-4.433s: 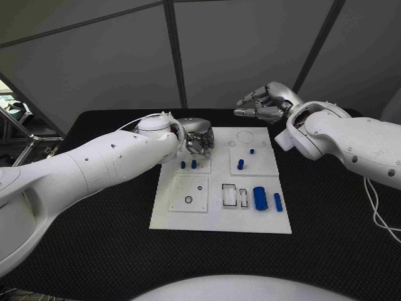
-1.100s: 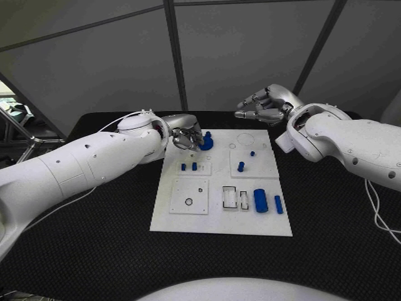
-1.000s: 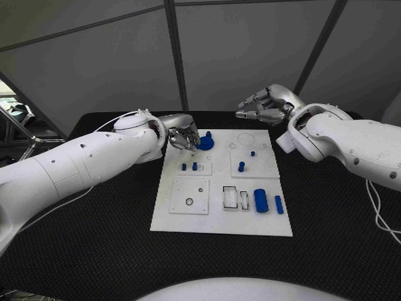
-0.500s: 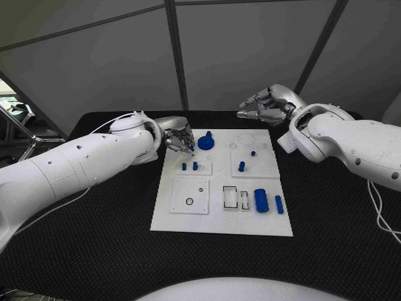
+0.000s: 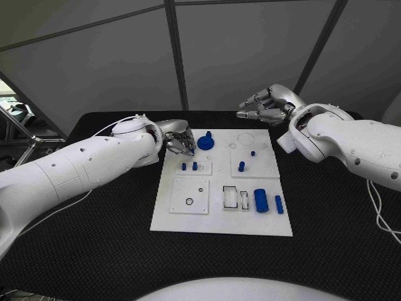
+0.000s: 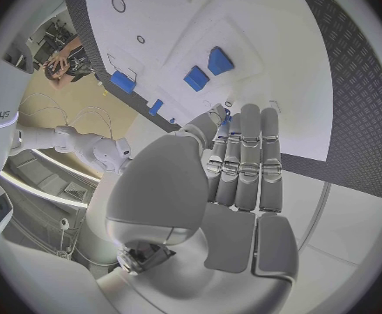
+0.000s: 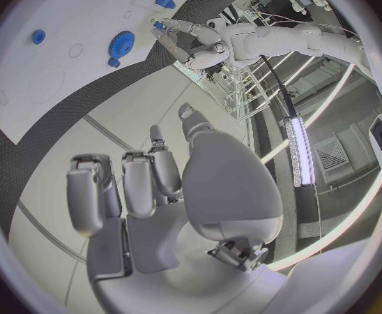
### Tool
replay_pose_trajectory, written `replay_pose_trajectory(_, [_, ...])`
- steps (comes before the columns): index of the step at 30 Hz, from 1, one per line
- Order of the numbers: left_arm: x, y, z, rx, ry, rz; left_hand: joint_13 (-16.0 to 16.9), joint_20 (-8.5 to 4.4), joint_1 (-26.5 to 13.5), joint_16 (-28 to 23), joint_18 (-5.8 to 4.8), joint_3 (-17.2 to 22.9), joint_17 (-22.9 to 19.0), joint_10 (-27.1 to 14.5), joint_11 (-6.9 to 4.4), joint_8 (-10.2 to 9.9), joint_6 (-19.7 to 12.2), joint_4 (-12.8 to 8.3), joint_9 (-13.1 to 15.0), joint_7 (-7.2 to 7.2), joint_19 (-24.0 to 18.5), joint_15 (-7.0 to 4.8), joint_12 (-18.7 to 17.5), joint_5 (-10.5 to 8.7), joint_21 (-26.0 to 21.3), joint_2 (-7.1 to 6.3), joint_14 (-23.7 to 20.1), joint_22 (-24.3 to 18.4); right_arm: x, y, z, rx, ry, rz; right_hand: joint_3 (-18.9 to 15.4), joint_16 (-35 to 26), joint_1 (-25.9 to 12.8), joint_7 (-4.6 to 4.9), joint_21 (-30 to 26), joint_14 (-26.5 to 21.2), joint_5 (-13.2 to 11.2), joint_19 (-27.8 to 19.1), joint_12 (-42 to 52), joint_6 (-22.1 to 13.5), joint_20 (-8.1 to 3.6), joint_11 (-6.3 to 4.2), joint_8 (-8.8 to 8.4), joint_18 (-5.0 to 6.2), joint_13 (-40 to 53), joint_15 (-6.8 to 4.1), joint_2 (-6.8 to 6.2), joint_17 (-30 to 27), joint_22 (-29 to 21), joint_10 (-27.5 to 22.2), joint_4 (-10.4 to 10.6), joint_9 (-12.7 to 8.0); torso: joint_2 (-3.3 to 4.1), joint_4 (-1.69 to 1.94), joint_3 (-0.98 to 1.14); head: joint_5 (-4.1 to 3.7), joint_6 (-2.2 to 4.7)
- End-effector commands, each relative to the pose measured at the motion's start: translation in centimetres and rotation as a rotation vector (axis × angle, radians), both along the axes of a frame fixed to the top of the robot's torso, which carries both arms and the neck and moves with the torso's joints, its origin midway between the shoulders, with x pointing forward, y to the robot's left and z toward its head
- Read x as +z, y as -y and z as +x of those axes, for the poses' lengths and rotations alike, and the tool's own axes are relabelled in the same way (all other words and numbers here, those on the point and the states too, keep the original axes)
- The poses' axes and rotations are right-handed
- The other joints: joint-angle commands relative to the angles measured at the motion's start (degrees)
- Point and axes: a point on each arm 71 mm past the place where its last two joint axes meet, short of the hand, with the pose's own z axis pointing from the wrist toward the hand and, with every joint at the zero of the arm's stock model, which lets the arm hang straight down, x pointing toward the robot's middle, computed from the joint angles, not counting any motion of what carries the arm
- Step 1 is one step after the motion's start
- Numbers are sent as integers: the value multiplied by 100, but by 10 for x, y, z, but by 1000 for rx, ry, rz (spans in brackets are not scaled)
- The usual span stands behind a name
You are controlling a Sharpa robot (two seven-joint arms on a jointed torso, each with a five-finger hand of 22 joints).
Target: Assemble the parts on the task board
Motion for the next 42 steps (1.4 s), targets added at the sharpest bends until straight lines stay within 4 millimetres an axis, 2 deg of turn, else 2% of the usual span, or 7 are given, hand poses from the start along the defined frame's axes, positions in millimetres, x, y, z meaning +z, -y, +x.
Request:
replay_pose_trajectory(1, [-1, 0, 1, 1, 5, 12, -3, -8, -26, 46, 14, 6, 10, 43, -11, 5, 29, -28, 4, 3, 27, -6, -46, 29, 47, 9, 28, 15, 1, -1, 0, 8, 2, 2, -21, -24, -24, -3, -32, 255, 38, 346, 13, 50, -37, -26, -19, 71, 7, -46, 52, 7, 1089, 2, -17, 7, 3, -1, 1, 4, 1])
replay_pose_trajectory(42, [-10, 4, 1, 2, -43, 40, -5, -9, -31, 94, 12, 15, 15, 39, -5, -10, 33, -35, 1, 10, 35, -5, -70, 23, 78, 5, 45, 46, 1, -2, 0, 11, 2, 3, -21, -24, -24, -3, -32, 255, 38, 346, 13, 50, -37, -26, -19, 71, 7, -46, 52, 7, 1089, 2, -17, 7, 1, 2, 0, -10, -28])
